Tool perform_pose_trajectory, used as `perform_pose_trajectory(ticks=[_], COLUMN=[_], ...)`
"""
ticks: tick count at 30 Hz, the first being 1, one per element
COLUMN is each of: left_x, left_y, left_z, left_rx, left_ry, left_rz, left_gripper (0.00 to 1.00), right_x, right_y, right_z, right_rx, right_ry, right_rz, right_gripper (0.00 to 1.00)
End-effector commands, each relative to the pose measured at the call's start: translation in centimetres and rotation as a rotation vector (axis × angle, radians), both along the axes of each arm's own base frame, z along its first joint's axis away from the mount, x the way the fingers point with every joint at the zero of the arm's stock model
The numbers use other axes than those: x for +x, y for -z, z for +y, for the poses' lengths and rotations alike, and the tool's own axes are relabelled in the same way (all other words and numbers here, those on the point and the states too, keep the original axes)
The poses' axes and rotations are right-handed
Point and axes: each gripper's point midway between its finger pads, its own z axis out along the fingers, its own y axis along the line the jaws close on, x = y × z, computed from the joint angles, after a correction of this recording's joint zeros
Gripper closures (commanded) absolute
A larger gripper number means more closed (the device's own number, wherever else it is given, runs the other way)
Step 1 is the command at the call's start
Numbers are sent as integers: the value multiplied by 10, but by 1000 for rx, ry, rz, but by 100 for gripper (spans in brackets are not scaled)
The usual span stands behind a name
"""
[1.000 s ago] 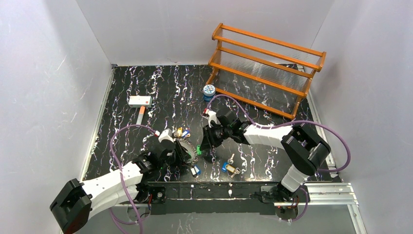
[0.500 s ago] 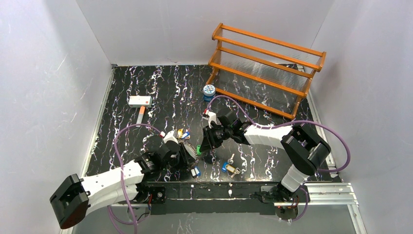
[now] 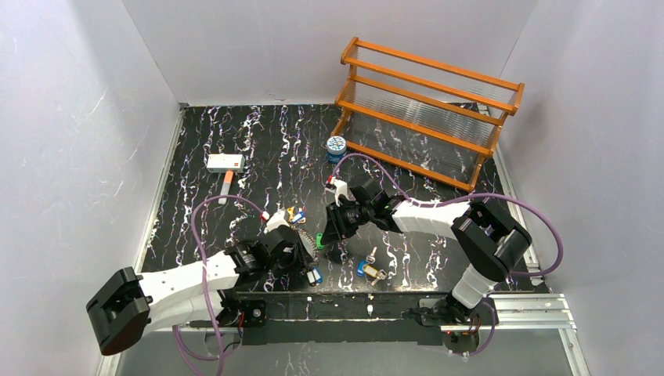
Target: Put the keys on the keyring
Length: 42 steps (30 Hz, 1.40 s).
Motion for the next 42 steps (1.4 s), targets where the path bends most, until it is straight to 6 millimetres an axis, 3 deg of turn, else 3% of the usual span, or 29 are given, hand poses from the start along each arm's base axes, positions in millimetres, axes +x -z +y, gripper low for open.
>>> perform_pose_trajectory(ticks=[1,8,15,19,23,28,36,42], left_x=[8,8,7,9,12,20,38,40], left_y=[-9,-9,-4,-10,-19,-44,-103,-145], left_z=[-4,-9,-5,-3,5,16,26,18], left_rx=[12,11,26,35,70,119,172,194], left_ry=[-22,-10,-14,-13,0,32,107,285], left_rz=[-28,-30,-28,-50,-89,-189,-404,-570], left_gripper=[72,77,93,100,100,100,100,100], right_x=[5,6,6,7,9,13,24,35], right_y=[-4,-4,-5,-7,-17,-38,-86,-119], right_z=[6,6,5,3,3,0,-1,0], right_rx=[27,29,29,32,56,113,222,320], right_ry=[-4,-3,4,10,13,27,9,-26], right_rz=[-12,-12,-17,-23,-50,-114,-309,-524], right_gripper=[66,66,66,65,61,48,44,40])
